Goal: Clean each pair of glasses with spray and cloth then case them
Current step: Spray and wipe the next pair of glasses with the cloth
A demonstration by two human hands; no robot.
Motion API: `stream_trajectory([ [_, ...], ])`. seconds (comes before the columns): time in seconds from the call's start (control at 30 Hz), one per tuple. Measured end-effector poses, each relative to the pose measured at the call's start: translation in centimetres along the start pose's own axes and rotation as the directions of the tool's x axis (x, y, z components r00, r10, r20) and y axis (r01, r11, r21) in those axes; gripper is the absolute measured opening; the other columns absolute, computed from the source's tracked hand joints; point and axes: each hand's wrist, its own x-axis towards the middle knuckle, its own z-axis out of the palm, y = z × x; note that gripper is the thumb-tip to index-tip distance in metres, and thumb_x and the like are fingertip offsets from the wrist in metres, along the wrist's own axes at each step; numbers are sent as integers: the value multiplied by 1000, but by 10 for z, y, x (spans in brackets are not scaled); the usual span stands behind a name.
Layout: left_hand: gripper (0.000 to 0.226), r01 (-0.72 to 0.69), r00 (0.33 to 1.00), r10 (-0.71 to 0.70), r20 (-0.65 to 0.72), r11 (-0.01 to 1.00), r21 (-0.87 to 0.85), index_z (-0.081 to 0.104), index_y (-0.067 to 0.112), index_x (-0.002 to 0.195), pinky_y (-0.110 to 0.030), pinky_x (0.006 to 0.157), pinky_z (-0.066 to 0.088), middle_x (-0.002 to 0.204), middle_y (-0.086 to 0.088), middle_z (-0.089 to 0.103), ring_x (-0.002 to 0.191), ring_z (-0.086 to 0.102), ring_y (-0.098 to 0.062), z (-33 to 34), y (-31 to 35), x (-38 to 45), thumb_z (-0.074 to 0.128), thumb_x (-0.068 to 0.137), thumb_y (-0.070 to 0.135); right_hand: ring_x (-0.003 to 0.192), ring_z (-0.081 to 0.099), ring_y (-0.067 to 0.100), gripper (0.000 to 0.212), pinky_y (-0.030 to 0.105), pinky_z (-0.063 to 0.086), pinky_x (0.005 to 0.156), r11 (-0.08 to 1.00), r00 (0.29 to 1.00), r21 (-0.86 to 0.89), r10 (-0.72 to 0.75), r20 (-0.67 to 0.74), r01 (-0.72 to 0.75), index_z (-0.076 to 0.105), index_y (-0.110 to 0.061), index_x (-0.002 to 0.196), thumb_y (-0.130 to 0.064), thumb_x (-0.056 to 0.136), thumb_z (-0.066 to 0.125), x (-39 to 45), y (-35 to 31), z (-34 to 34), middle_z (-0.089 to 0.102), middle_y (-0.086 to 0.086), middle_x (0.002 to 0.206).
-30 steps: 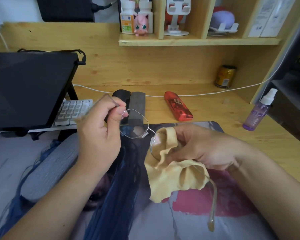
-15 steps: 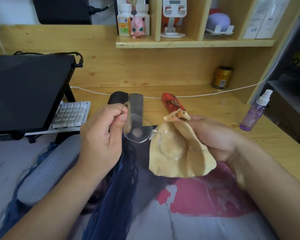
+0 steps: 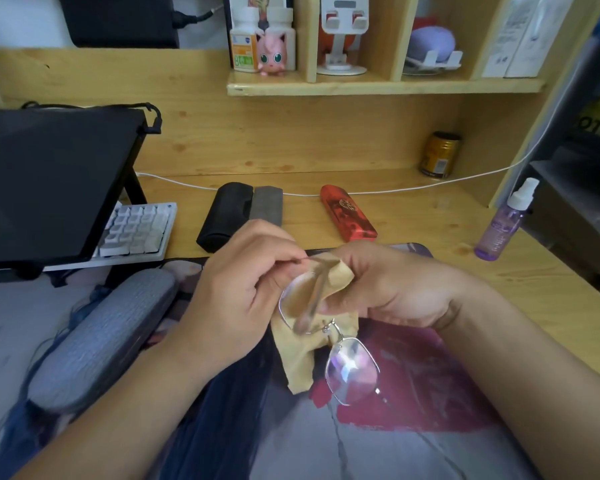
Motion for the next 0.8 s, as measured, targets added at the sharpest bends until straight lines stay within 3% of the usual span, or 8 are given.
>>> stream_trajectory([
  [0.1, 13, 114, 992, -108, 65, 989, -91, 67, 2, 90, -36, 71, 48, 91, -2, 63, 85, 63, -18, 4, -3, -1, 60, 99, 9, 103, 54, 38, 26, 55, 41, 96, 997, 997, -30, 66, 27, -66, 63, 13, 111, 17, 86, 58, 0, 2, 0, 60, 24, 107],
  [0.2, 11, 184, 978, -168, 122, 974, -130, 68, 5, 90, -31, 76, 50, 92, 5, 63, 88, 63, -14, 8, -4, -1, 63, 98, 11, 100, 55, 37, 27, 56, 41, 95, 992, 994, -55, 112, 8, -111, 63, 9, 109, 17, 83, 62, 3, 5, 2, 60, 23, 104],
  [0.27, 13, 177, 979, -159, 128, 973, -146, 68, 4, 90, -25, 78, 50, 93, 7, 62, 90, 63, -13, 9, -3, -1, 62, 98, 13, 87, 63, 30, 24, 48, 49, 88, 989, 992, -77, 127, -21, -129, 67, 0, 99, 17, 82, 66, 5, 5, 5, 66, 18, 94],
  [0.4, 14, 146, 985, -130, 112, 976, -159, 67, 3, 90, -32, 82, 52, 93, 6, 62, 90, 64, -14, 9, -2, -1, 59, 97, 13, 74, 67, 17, 23, 27, 56, 67, 984, 987, -95, 149, -54, -153, 70, -5, 91, 14, 79, 71, 4, 1, 10, 68, 9, 85],
  [0.5, 10, 157, 984, -140, 114, 975, -156, 66, 5, 90, -24, 81, 50, 93, 3, 63, 91, 63, -12, 8, -3, -1, 61, 98, 9, 70, 64, 17, 17, 28, 54, 67, 982, 984, -112, 136, -111, -149, 67, 1, 95, 11, 81, 73, 5, -1, 16, 65, 10, 80],
  [0.6, 9, 161, 985, -149, 86, 973, -166, 64, 7, 90, -27, 77, 50, 91, 0, 62, 89, 63, -14, 8, -3, 0, 59, 98, 8, 73, 59, 16, 10, 32, 49, 71, 985, 982, -133, 87, -168, -110, 68, -9, 82, -4, 84, 77, 8, 1, 25, 61, 8, 76],
  [0.67, 9, 166, 985, -156, 68, 971, -171, 62, 8, 90, -29, 77, 52, 91, 0, 61, 88, 63, -14, 7, -3, 1, 58, 97, 7, 71, 59, 7, 17, 21, 48, 70, 992, 976, -108, 40, -213, -64, 71, -18, 75, -9, 89, 74, 9, 3, 27, 63, -3, 73],
  [0.8, 14, 152, 986, -142, 83, 980, -128, 67, 8, 88, -36, 75, 50, 90, 1, 64, 87, 64, -16, 5, -1, 0, 59, 98, 13, 81, 63, 12, 7, 26, 53, 77, 994, 990, -10, 112, -89, -113, 66, -1, 100, -5, 96, 62, 2, 3, 19, 63, 4, 86],
])
